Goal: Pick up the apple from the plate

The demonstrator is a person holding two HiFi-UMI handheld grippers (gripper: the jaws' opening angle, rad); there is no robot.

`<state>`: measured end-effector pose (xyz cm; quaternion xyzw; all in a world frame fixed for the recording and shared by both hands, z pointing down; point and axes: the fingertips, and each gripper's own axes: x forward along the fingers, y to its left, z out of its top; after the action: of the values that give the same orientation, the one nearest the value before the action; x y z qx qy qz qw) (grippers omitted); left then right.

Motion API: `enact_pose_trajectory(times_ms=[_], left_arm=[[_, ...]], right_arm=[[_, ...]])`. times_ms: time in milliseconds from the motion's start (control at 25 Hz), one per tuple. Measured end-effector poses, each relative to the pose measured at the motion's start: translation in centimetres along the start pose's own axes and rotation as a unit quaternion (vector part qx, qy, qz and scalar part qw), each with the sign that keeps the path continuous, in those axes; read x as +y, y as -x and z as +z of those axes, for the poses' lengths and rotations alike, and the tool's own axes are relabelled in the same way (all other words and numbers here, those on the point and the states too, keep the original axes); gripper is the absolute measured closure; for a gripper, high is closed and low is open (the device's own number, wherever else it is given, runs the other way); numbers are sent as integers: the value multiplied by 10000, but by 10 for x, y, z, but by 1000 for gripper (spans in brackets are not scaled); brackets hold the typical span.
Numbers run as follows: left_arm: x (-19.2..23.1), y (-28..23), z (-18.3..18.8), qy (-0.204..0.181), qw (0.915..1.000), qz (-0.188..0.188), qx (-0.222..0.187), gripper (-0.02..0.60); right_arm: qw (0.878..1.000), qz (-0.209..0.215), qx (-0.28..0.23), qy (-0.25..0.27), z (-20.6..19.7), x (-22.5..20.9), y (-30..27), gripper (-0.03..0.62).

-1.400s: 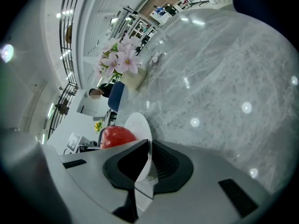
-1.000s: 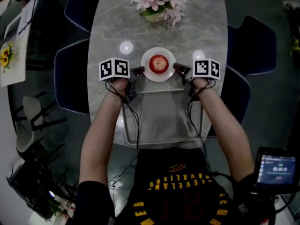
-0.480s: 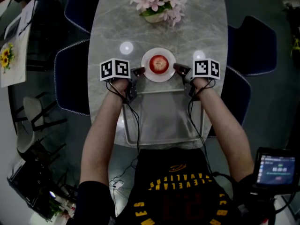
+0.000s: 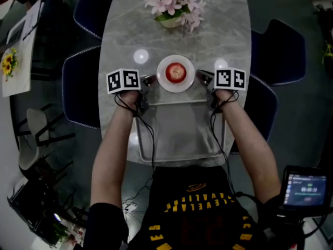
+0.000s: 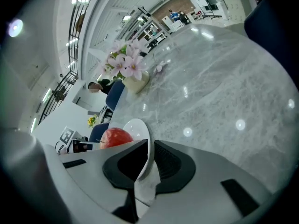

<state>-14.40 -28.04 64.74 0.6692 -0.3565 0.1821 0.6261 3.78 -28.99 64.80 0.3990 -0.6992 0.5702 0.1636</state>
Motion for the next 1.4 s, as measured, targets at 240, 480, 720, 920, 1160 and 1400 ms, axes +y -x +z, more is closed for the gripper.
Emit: enact_pose_trajectory(times_ms=[240,480,720,920,1160,1400], left_arm=[[-15,49,27,-105,9932,-181,-1147,526],[-76,92,-21,-712,9791,-580,-1817,581],[-146,121,-107,-1132,9678,-941,-2042,581],[-181,123,-161,-1379,9633,-801,-2159,580],[-234,126,-206,-2077,9472,-732,-2330,581],[-269,150,-253,-2295,9366,-723,-2549,581]], right_arm=[[9933,467,-1043,155,34,20,44,562],[9800,1001,-1619,577,15,56,110,588],[9681,1244,-1685,1374,-38,103,164,588],[9560,1239,-1910,1850,-71,123,202,588],[9414,1133,-2192,2299,-113,130,248,588],[9247,1096,-2386,2758,-155,152,295,588]])
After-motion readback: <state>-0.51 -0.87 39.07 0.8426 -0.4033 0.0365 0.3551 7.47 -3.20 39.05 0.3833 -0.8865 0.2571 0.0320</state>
